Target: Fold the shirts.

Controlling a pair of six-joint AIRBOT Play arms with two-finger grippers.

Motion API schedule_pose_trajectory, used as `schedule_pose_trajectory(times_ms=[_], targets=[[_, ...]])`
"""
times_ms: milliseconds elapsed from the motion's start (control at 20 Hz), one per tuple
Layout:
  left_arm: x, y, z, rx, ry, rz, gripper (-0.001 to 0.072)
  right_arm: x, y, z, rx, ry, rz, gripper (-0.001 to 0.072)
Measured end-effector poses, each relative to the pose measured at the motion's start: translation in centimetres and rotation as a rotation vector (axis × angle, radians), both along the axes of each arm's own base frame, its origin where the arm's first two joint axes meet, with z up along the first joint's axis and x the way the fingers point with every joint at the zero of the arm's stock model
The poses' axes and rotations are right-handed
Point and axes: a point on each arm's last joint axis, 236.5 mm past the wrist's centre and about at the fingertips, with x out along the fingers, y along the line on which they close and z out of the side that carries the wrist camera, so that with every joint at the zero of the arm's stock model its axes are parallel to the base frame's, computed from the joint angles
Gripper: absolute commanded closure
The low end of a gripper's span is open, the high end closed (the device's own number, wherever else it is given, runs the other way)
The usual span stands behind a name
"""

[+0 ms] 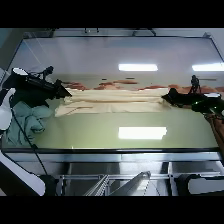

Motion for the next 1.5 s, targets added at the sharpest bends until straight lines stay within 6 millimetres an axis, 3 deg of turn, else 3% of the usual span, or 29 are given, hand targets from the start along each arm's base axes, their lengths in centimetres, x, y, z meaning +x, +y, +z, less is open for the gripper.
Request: schedule_pose_trajectory(times_ms=[50, 100, 150, 250, 300, 350, 400, 500, 650, 800, 1000, 1150, 1200, 1250, 1300, 1400, 1500], targets=[[0.4, 0.2, 0.1, 0.0, 0.0, -0.009, 0.0552, 0.1, -0.1, 0.0, -0.016, -0.012, 0.014, 0.0652], [0.7, 0.3, 0.3, -0.002, -0.007, -0.024, 0.0552, 0.3, -0.2, 0.1, -0.033, -0.025, 0.028, 0.0499], [1.1, 0.4, 0.8, 0.0, -0.019, -0.035, 0.0552, 0.4, -0.2, 0.3, -0.047, -0.037, 0.045, 0.0397], [1.8, 0.6, 2.2, 0.001, -0.054, -0.06, 0.055, 0.6, -0.2, 1.0, -0.075, -0.062, 0.091, 0.0347], [2.1, 0.8, 2.9, 0.004, -0.072, -0.071, 0.055, 0.7, -0.1, 1.5, -0.085, -0.073, 0.114, 0.0237], [2.4, 1.1, 3.7, 0.008, -0.087, -0.073, 0.055, 0.8, 0.0, 2.0, -0.096, -0.085, 0.145, 0.0195], [2.7, 1.4, 4.6, 0.013, -0.097, -0.071, 0.055, 0.9, 0.1, 2.8, -0.1, -0.098, 0.177, 0.019], [3.0, 2.4, 6.2, 0.022, -0.103, -0.051, 0.055, 1.0, -0.1, 4.5, -0.118, -0.116, 0.235, 0.0007], [2.6, 4.0, 8.2, 0.032, -0.108, -0.001, 0.055, 0.8, -3.0, 5.6, -0.176, -0.06, 0.219, 0.0007], [2.1, 5.0, 9.2, 0.038, -0.11, 0.053, 0.0551, -0.2, -5.5, 4.3, -0.187, 0.055, 0.165, 0.0007], [1.5, 4.2, 9.6, 0.039, -0.108, 0.067, 0.0552, -1.8, -5.1, 1.2, -0.123, 0.192, 0.171, 0.0008], [1.3, 1.7, 9.2, 0.037, -0.117, 0.025, 0.0554, -2.0, -3.0, -0.2, -0.044, 0.237, 0.192, 0.0016], [1.4, 0.7, 9.1, 0.04, -0.132, 0.01, 0.0611, -1.9, -2.1, -0.4, -0.008, 0.242, 0.199, 0.0022], [1.6, -0.5, 9.0, 0.043, -0.146, -0.006, 0.0704, -1.8, -1.3, -0.6, 0.017, 0.241, 0.207, 0.0143], [1.7, -1.8, 8.8, 0.044, -0.161, -0.027, 0.0704, -1.6, -0.7, -0.9, 0.034, 0.239, 0.21, 0.0356], [2.1, -4.9, 8.4, 0.048, -0.197, -0.069, 0.0705, -1.2, 0.0, -1.7, 0.056, 0.237, 0.201, 0.069], [2.1, -8.3, 7.3, 0.047, -0.209, -0.118, 0.0706, -0.6, 0.2, -1.9, 0.074, 0.226, 0.183, 0.0684]])
